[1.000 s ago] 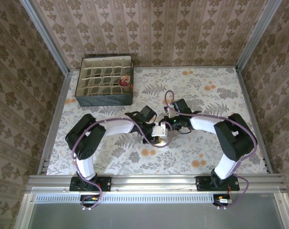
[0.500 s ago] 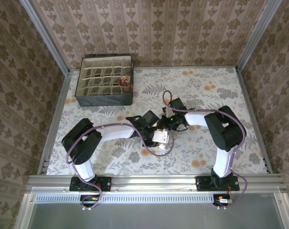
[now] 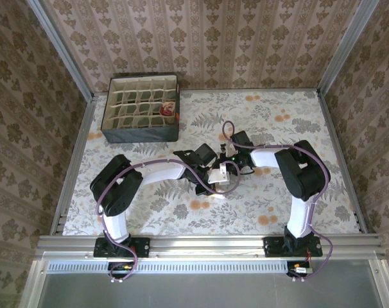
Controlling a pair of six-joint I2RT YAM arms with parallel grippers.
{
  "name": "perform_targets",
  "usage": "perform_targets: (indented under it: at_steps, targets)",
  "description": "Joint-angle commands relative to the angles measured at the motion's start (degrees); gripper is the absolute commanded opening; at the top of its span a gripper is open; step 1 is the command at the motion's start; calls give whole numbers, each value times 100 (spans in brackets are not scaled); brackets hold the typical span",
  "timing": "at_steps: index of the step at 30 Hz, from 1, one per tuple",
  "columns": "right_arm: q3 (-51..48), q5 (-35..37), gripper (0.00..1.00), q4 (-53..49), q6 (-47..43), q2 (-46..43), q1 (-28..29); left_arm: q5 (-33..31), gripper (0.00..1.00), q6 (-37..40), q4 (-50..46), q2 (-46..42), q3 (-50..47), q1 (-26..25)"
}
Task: Roll the socks
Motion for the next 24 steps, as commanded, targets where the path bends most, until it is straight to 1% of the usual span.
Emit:
perform_targets:
  at_steps: [1, 3, 6, 9, 10, 11, 14, 17, 20, 24]
  targets:
    - [-373, 1183, 6, -383, 107, 334, -265, 490, 0, -592, -516, 281, -176, 80]
    - [-406, 1153, 5, -341, 107, 314, -307, 751, 0, -579, -459, 274, -209, 162]
    - [-487, 962, 5, -61, 85, 218, -330, 1186, 0, -662, -772, 538, -1, 422]
    - [-629, 793, 6, 276, 39, -60, -321, 1225, 0, -786, -1121, 859, 257, 615]
    - [-679, 815, 6, 318, 0, -194, -321, 1225, 0, -852, -1172, 968, 313, 683]
    - [-716, 817, 6, 347, -45, -303, -316, 1401, 0, -921, -1164, 1081, 343, 743]
    - [-821, 743, 7, 509, -65, -492, -368, 1369, 0, -1032, -1226, 1438, 542, 831]
    - [-952, 648, 11, 741, -4, -658, -371, 1324, 0, -1163, -1288, 1704, 744, 891]
    - [-1163, 589, 17, 1044, 95, -1000, -368, 1300, 0, -1263, -1255, 1804, 789, 974]
    - [-1370, 600, 27, 841, 41, -1541, -331, 1304, 0, -1283, -1148, 1800, 754, 1051]
